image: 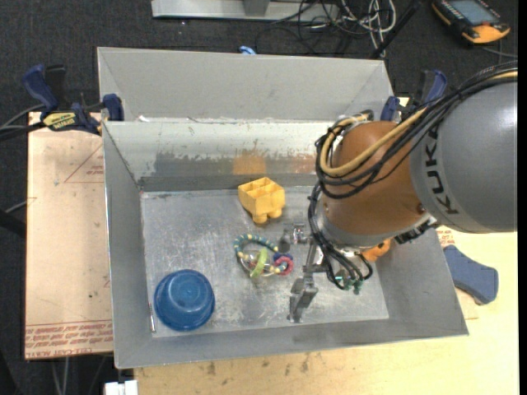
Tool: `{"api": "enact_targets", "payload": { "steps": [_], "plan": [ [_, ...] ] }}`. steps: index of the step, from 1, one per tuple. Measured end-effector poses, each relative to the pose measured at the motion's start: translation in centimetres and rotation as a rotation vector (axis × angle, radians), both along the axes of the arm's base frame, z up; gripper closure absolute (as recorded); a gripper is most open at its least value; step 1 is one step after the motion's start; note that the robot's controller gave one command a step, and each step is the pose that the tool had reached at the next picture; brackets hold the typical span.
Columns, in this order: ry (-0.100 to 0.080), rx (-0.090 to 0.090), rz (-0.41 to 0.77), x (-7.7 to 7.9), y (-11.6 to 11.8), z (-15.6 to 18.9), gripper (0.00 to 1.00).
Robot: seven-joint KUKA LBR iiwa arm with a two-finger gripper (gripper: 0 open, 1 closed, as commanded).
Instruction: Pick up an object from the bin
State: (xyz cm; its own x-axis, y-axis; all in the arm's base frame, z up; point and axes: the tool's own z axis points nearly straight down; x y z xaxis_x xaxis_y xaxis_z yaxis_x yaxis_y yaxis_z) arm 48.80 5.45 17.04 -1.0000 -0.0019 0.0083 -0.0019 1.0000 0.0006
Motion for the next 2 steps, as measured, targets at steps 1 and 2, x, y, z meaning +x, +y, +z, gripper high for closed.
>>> {"api": "enact_targets", "payload": {
  "steps": [1, 2],
  "plan": [
    [-0.008, 0.001, -0.002, 0.2, 0.0, 0.4, 0.0],
    [-0.018, 0.002, 0.002, 3.0, -0.6, -3.4, 0.0]
  ]
}}
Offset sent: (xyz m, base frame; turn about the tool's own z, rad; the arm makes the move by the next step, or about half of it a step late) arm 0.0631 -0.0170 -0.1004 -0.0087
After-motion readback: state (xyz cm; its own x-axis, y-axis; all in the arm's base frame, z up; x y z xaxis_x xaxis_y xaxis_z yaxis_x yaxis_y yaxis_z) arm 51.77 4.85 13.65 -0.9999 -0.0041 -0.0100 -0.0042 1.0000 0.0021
